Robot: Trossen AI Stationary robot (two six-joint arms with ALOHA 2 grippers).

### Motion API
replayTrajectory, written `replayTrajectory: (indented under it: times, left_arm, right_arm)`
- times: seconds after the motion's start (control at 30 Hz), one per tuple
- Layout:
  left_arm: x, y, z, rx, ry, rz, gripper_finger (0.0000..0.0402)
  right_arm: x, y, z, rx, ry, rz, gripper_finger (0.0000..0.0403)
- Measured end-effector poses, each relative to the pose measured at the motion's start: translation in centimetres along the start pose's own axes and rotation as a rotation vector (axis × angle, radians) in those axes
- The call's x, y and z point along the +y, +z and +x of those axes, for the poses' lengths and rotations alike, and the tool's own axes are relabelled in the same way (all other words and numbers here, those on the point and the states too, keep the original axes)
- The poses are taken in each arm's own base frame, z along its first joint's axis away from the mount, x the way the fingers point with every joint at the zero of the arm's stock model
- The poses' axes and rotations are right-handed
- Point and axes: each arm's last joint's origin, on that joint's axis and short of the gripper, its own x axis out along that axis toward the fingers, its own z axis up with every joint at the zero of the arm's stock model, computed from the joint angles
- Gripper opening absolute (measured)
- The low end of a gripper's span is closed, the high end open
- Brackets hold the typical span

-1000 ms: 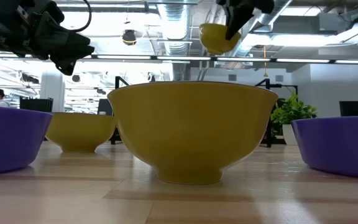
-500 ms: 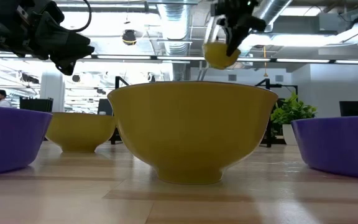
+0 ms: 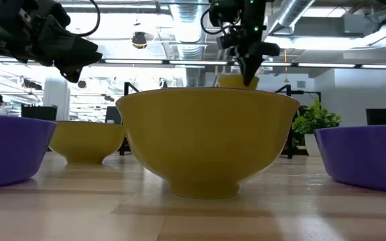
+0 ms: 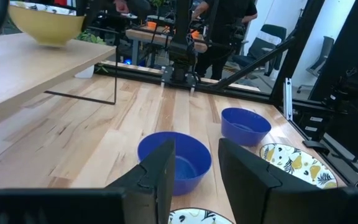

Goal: Pick & Place Mini bowls
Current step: Put the top right yellow patterned bowl on the shelf

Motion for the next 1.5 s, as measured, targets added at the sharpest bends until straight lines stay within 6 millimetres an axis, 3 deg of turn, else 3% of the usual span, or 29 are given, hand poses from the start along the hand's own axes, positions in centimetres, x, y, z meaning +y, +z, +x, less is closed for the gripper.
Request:
replayTrajectory:
  times: [1.1, 1.5]
  left_arm:
    - [0.00, -0.01, 0.00, 0.001, 0.000, 0.001, 0.0122]
    - [0.00, -0.01, 0.00, 0.001, 0.000, 0.000, 0.0122]
  right_arm:
    - [-0.37, -0.92, 0.02, 0.034, 0.018, 0.173, 0.0015]
    - [-0.30, -0.81, 0.00, 0.013, 0.042, 0.225, 0.0068]
